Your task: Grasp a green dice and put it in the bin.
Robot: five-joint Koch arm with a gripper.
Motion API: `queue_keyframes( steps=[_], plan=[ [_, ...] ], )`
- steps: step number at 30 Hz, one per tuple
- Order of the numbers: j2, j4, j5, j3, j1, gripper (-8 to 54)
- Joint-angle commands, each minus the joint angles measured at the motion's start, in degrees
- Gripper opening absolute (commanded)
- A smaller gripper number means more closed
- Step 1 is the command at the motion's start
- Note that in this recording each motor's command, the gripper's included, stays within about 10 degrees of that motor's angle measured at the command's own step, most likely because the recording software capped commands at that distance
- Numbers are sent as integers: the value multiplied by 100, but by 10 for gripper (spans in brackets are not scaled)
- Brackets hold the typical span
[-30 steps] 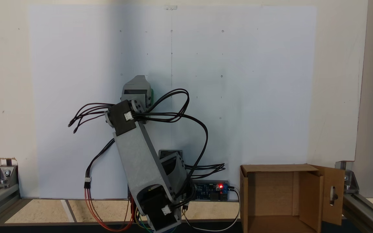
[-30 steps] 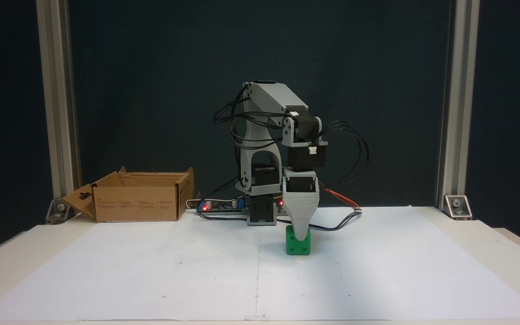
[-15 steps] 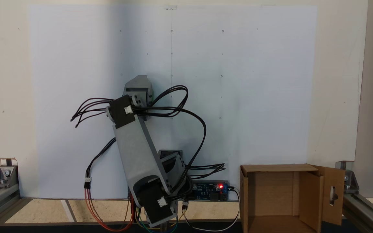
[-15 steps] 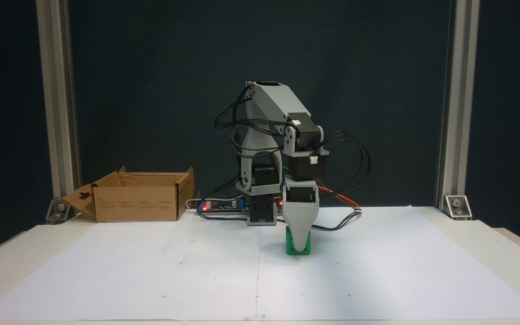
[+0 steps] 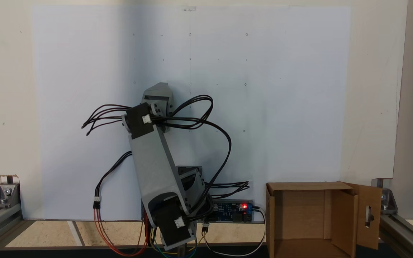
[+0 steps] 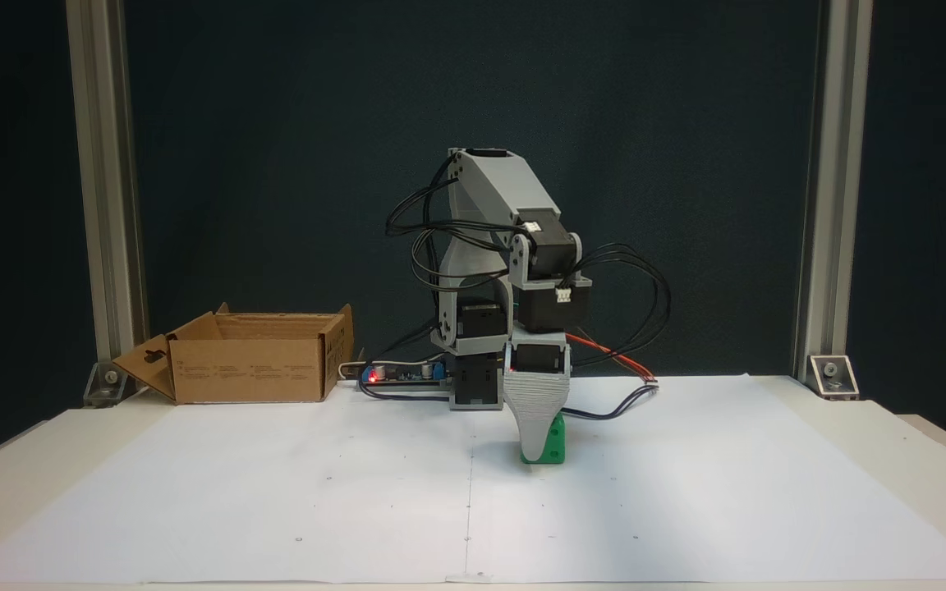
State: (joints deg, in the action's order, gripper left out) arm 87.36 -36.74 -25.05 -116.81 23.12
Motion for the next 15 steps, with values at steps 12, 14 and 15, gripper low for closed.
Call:
queue_keyframes(
  steps=[12,14,15],
  plan=[
    [-132,141,-343,70,53,431],
    [-149,167,-352,70,62,431],
    [-149,176,-352,70,62,430]
  ],
)
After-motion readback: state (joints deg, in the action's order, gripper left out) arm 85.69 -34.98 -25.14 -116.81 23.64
